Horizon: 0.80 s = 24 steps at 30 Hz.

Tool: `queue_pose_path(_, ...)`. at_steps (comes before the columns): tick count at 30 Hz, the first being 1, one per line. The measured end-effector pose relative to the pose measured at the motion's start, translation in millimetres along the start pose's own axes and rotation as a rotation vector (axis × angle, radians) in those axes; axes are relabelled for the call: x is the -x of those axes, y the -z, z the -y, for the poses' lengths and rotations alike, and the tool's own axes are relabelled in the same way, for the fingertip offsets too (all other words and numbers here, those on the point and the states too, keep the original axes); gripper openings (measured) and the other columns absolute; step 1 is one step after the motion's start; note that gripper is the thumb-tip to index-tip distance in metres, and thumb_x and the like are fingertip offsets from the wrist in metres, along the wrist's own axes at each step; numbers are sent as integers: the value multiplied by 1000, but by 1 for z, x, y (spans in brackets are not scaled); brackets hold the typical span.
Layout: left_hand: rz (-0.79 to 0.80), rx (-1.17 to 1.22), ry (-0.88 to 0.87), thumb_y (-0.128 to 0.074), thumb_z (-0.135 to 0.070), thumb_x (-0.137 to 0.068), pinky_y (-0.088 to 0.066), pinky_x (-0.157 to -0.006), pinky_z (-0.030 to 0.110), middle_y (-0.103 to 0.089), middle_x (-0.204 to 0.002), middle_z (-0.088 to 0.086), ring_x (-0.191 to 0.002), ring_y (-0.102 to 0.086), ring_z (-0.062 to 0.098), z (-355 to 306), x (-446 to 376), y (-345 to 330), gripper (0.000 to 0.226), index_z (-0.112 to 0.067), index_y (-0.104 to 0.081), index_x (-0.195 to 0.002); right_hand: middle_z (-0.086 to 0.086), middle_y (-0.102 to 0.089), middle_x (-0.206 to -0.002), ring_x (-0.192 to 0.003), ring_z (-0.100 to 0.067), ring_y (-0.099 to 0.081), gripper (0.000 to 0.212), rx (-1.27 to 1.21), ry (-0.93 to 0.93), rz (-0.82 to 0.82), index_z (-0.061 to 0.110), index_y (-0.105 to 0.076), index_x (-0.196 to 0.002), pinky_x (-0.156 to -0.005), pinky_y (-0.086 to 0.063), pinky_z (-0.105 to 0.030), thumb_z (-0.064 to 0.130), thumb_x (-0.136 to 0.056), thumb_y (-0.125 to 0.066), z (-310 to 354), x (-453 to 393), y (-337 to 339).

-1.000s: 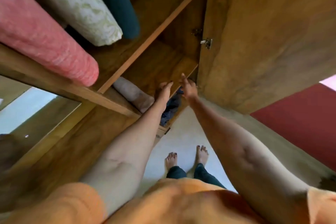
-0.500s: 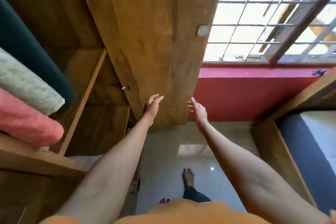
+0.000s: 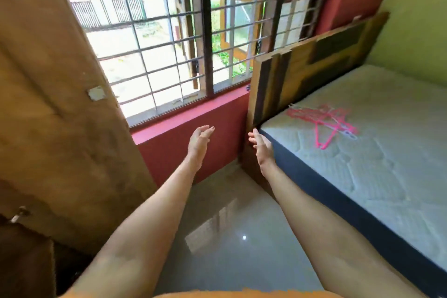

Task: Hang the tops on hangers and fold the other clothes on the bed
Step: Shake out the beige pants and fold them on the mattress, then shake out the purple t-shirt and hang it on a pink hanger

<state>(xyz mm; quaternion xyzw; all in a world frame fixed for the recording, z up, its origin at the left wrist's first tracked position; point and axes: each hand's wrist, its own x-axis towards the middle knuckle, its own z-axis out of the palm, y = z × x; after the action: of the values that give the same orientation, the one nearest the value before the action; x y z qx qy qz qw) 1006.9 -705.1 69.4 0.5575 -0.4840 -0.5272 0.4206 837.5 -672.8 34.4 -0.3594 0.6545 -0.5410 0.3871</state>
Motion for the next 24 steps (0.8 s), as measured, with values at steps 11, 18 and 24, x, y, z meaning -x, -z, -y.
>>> queue_pose_path(11, 337, 0, -86, -49, -22, -95, -37, -79, 26, -56, -128, 7, -115, -53, 24, -49, -9, -295, 33, -10, -55, -124, -2, -64, -101, -95, -19, -61, 34, -51, 75, -368, 13, -67, -104, -91, -41, -34, 39, -95, -47, 13, -90, 276)
queue_pose_path(18, 501, -49, -95, -49, -18, -94, -37, -65, 19, -58, -119, 4, -104, -54, 19, -60, -36, -403, 29, -8, -58, -120, -15, -67, -109, -102, -20, -58, 37, -70, 14, -578, 9, -69, -102, -93, -43, -37, 39, -93, -49, -10, -120, 367)
queue_pose_path(24, 664, -63, -94, -52, -16, -92, -37, -61, 20, -60, -109, 4, -96, -56, 20, -63, -67, -498, 28, -7, -60, -117, -15, -67, -109, -108, -27, -60, 31, -104, -37, -772, 8, -69, -101, -94, -43, -38, 30, -96, -47, -23, -148, 426)
